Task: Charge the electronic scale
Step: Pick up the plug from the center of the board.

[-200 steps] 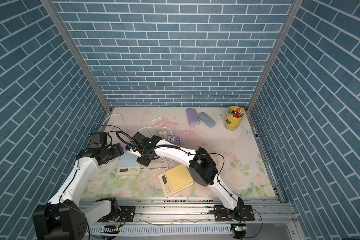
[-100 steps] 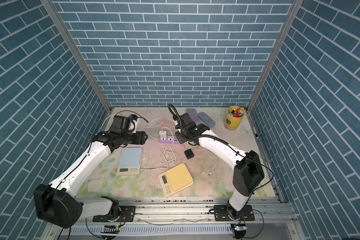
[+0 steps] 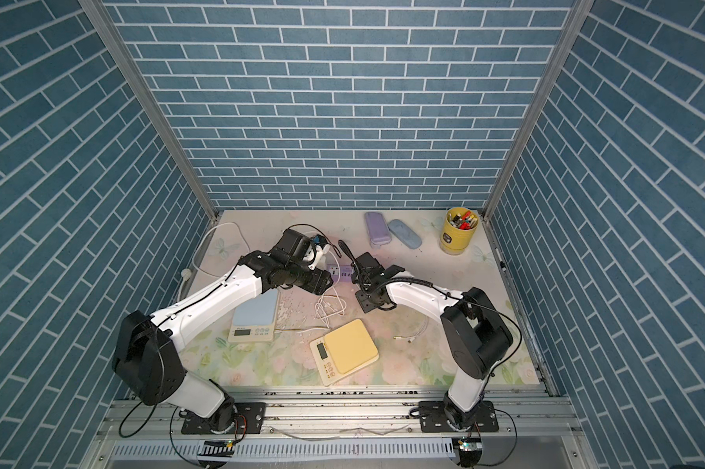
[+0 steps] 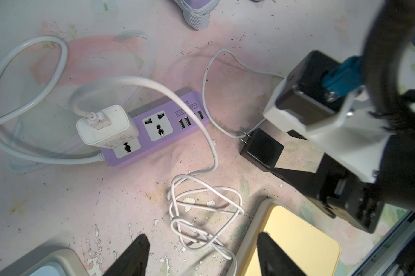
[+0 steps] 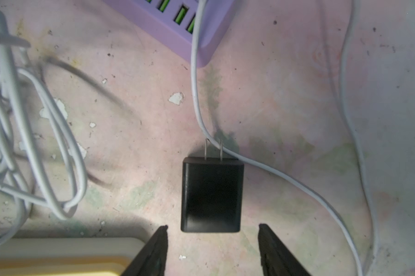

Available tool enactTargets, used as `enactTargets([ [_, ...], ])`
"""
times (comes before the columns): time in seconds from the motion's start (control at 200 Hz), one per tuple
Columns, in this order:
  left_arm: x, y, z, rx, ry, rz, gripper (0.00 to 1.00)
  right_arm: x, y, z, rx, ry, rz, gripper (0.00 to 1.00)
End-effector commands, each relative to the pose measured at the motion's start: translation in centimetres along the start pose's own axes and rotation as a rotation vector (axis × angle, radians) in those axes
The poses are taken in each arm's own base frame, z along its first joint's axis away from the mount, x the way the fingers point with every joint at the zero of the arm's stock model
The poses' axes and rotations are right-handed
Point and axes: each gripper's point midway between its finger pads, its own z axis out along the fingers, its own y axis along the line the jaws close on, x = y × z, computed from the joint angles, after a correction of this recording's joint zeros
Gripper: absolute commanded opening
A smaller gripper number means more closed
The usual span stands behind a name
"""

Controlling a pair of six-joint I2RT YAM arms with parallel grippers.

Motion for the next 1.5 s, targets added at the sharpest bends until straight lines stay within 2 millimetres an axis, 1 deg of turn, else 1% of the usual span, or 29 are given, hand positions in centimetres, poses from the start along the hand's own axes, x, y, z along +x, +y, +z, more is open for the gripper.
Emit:
enactTargets([
  [0.0,-0.4,0.0,-1.1,-0.014,-0.034,0.034,0.74,-0.6,0.5,1.5,-0.016,0.009,0.042,0.67],
  [0.12,-0.1,0.4,-1.7,-0.038,-0.056,0.058,0.74,0.4,-0.4,3.3,0.043,0.055,0.048,0.67],
  [0.22,0.0,0.4,-2.2,-0.038,-0.075,0.08,0.74,1.0,-0.6,4.0,0.055,0.078,0.053,0.66],
  [0.29,0.0,0.3,-2.4,-0.034,-0.081,0.101,0.74,1.4,-0.4,4.4,0.048,0.094,0.051,0.62],
  [0.33,0.0,0.3,-2.6,-0.037,-0.085,0.115,0.74,1.5,-0.3,4.5,0.042,0.102,0.049,0.58],
  [0.36,-0.1,0.3,-2.8,-0.038,-0.091,0.13,0.74,1.5,-0.2,4.5,0.035,0.106,0.045,0.53],
  [0.41,-0.2,0.3,-3.1,-0.045,-0.107,0.157,0.73,1.4,0.0,4.1,0.027,0.106,0.034,0.39],
  [0.47,-0.4,0.1,-3.6,-0.039,-0.137,0.206,0.71,1.0,0.1,3.0,0.009,0.098,0.01,0.2],
  [0.52,-0.5,-0.4,-4.2,-0.017,-0.167,0.273,0.68,0.7,0.1,1.6,-0.018,0.094,-0.014,0.13],
  [0.58,-1.4,-0.8,-5.0,-0.013,-0.234,0.331,0.64,0.6,-0.1,-0.5,-0.077,0.094,-0.032,0.12],
  [0.615,-2.3,-1.5,-5.6,0.009,-0.286,0.378,0.64,0.7,-0.5,-1.9,-0.103,0.102,-0.026,0.12],
  [0.67,-3.3,-3.0,-6.8,0.058,-0.371,0.484,0.64,1.1,-1.3,-4.2,-0.14,0.116,-0.004,0.11],
  [0.7,-3.4,-3.8,-7.2,0.078,-0.418,0.551,0.64,1.3,-1.8,-5.3,-0.152,0.112,0.005,0.11],
  [0.74,-4.0,-4.9,-7.9,0.107,-0.506,0.642,0.66,1.6,-1.7,-6.8,-0.215,0.107,0.024,0.11],
  [0.79,-4.1,-6.0,-8.2,0.134,-0.58,0.738,0.68,1.5,-1.8,-8.4,-0.277,0.093,0.051,0.11],
  [0.9,-4.2,-7.8,-7.9,0.191,-0.615,0.892,0.69,1.0,-0.8,-11.7,-0.426,0.045,0.066,0.11],
  [0.98,-3.9,-9.4,-6.8,0.19,-0.622,1.025,0.69,0.6,0.4,-13.9,-0.545,0.019,0.052,0.11],
  [1.09,-3.1,-11.5,-5.0,0.171,-0.609,1.203,0.7,0.5,1.7,-16.5,-0.658,0.002,0.009,0.11],
  [1.185,-2.6,-12.5,-3.7,0.191,-0.566,1.275,0.72,0.8,2.3,-17.9,-0.722,-0.015,-0.02,0.12],
  [1.315,-2.0,-13.4,-2.5,0.179,-0.546,1.346,0.73,1.7,2.8,-18.7,-0.775,0.006,-0.041,0.12],
  [1.375,-1.7,-13.8,-2.2,0.187,-0.54,1.382,0.74,2.2,3.2,-18.9,-0.804,0.022,-0.048,0.12],
  [1.495,-2.0,-14.5,-2.4,0.206,-0.545,1.393,0.74,2.8,3.6,-18.9,-0.84,0.035,-0.049,0.13],
])
